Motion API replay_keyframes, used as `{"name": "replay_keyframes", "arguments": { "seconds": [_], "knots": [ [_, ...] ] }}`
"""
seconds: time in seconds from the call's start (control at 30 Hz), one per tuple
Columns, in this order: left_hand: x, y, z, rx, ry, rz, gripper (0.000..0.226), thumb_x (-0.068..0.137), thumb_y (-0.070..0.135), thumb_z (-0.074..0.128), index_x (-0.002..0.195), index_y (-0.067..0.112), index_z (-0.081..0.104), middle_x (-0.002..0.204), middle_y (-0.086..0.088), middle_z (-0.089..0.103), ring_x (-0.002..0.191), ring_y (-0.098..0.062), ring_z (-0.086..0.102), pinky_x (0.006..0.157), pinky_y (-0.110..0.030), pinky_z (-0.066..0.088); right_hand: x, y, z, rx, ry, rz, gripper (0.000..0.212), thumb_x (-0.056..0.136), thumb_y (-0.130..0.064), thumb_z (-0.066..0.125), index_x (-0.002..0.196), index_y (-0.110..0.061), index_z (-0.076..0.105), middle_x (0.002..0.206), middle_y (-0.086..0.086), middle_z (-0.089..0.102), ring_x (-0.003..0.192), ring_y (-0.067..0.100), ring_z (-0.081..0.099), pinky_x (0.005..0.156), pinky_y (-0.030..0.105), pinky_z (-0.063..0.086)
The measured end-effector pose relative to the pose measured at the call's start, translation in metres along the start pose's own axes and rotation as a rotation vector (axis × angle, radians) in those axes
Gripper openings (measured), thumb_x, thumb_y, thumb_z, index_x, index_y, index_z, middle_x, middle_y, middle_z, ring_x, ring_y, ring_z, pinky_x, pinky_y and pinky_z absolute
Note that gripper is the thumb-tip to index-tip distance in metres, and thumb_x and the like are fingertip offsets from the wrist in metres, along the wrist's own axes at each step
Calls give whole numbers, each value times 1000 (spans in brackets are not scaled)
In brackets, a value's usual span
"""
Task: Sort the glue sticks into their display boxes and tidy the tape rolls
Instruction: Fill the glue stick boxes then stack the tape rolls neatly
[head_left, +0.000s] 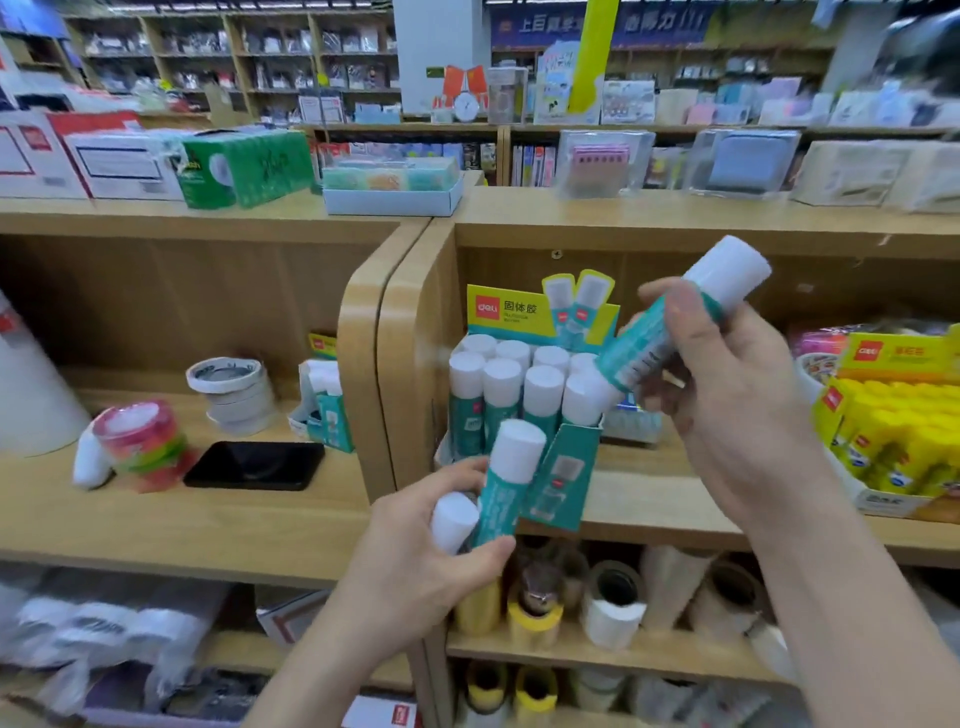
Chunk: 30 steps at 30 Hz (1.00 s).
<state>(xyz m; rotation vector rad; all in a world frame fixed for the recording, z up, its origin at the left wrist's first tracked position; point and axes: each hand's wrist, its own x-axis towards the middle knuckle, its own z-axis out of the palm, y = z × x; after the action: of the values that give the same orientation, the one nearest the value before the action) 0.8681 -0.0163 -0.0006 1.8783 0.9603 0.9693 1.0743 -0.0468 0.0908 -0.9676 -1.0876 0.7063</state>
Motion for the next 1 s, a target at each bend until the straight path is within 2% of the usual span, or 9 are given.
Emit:
{"name": "replay_keyframes", "arguments": {
  "seconds": [0.07,0.2,0.27,0.37,0.43,0.53,0.83,0.9,1.0],
  "knots": [
    [2,-11,2,45,-46,45,35,68,27,81,101,30,70,125,26,60,120,10,50,103,-14,37,5,-1,-2,-119,-7,-70,33,80,-36,61,109,-24,52,83,-1,59,70,6,58,55,18,48],
    [3,-24,10,177,-13,149,43,64,45,71,104,31,70,130,21,57,123,12,45,102,-7,32,11,-2,-9,-320,-97,-157,47,85,-17,67,119,-34,41,80,1,59,74,9,66,61,21,54],
    [2,-26,22,278,10,213,44,65,47,69,108,35,63,129,22,55,122,11,47,101,-9,35,15,-4,-16,-446,-174,-181,43,86,-17,68,117,-36,46,82,-5,60,78,11,65,64,26,55],
    [-1,-25,48,430,48,342,44,67,43,66,110,36,58,130,16,54,116,1,53,93,-15,44,19,-6,-28,-717,-247,-228,40,87,-19,68,116,-41,53,79,-15,58,73,8,56,63,21,50],
    [-1,-22,62,471,14,367,52,62,36,74,111,35,56,136,14,48,111,-3,53,81,-15,47,20,-7,-34,-839,-243,-264,37,87,-17,68,113,-41,58,77,-9,57,66,12,48,58,24,45],
    [4,-17,72,450,-8,382,54,61,34,77,109,35,53,138,13,44,104,-7,58,71,-20,55,21,0,-42,-933,-241,-272,34,88,-15,67,114,-36,63,74,2,57,64,13,46,60,26,43],
    [8,-18,75,527,-16,400,38,70,45,54,106,33,53,143,8,48,103,-6,59,57,-27,57,22,14,-48,-1143,-257,-248,30,88,-20,67,115,-33,69,98,-16,60,79,-2,54,66,8,40],
    [9,-19,75,526,-13,403,38,70,45,54,107,34,53,143,9,48,105,-6,60,60,-27,58,22,12,-45,-1193,-257,-258,30,87,-21,65,114,-32,69,100,-14,62,80,-1,53,67,9,39],
    [8,-18,74,507,-6,407,37,72,44,55,107,34,52,142,10,49,111,-6,59,64,-28,58,20,8,-40,-1239,-230,-241,25,82,-25,65,105,-32,58,94,-11,61,80,8,52,67,25,44]
  ]
}}
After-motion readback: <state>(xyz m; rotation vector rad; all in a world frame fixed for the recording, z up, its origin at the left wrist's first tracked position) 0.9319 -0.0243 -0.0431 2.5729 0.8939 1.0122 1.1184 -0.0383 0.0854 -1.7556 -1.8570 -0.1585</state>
